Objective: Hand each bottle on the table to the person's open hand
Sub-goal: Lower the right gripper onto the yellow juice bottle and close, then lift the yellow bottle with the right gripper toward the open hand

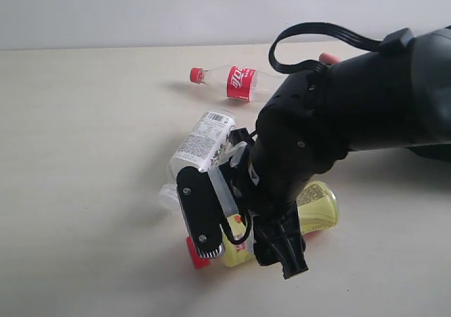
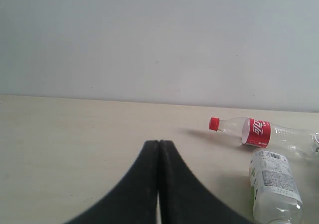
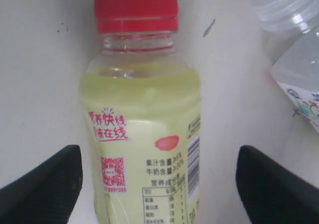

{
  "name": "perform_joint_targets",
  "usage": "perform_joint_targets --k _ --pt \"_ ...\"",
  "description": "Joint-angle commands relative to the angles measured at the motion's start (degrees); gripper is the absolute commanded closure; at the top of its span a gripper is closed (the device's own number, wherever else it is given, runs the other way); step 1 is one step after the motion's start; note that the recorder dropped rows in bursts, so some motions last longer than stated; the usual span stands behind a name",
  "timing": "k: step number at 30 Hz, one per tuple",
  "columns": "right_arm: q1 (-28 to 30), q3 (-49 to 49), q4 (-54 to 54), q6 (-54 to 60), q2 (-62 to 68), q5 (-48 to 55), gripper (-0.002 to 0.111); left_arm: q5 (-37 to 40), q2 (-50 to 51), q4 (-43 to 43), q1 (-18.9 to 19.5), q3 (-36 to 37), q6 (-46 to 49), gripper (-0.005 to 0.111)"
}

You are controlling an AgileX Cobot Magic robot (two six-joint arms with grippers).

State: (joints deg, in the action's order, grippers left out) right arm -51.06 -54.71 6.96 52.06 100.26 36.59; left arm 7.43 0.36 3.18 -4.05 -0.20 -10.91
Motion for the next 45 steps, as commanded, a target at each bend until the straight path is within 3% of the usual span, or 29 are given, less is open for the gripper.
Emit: perform_joint_targets --k 1,9,14,20,26,33,37,41,45 --pt "-0.25 -0.33 0.95 0.29 1.91 -1.59 0.028 -0.28 -0.36 -0.49 0.13 0.2 0.07 0.107" --pt "-0.25 -0.33 1.05 0.17 5.36 -1.99 0.029 -0.28 -0.36 -0.49 0.13 0.2 0.07 0.107" --pt "-0.25 -0.33 1.05 -1.44 5.62 -2.34 0.036 -0.28 -0.36 -0.49 0.13 0.2 0.07 0.107" --pt "-0.25 -0.33 -0.14 -1.44 5.62 -2.34 0.064 -0.28 -0.36 -0.49 0.13 0.2 0.07 0.107" --pt "-0.25 -0.5 -0.73 -1.18 5.62 0.96 0.108 -0.28 -0.36 -0.49 0.13 0.2 0.07 0.107" --pt "-0.25 -0.52 -1.43 -7.92 2.44 5.64 0.108 -0.28 -0.36 -0.49 0.13 0.2 0.07 0.107" --pt "-0.25 -0.52 -4.43 -14.25 -6.23 8.03 0.108 -0.28 -0.36 -0.49 0.13 0.2 0.07 0.107" --pt "-0.25 -3.55 -4.19 -27.64 -14.57 14.88 0.108 -0.28 -0.36 -0.49 0.13 0.2 0.07 0.107" --pt "0.96 -13.08 6.2 -51.76 -21.9 20.7 0.108 -0.28 -0.36 -0.49 0.13 0.2 0.07 0.107"
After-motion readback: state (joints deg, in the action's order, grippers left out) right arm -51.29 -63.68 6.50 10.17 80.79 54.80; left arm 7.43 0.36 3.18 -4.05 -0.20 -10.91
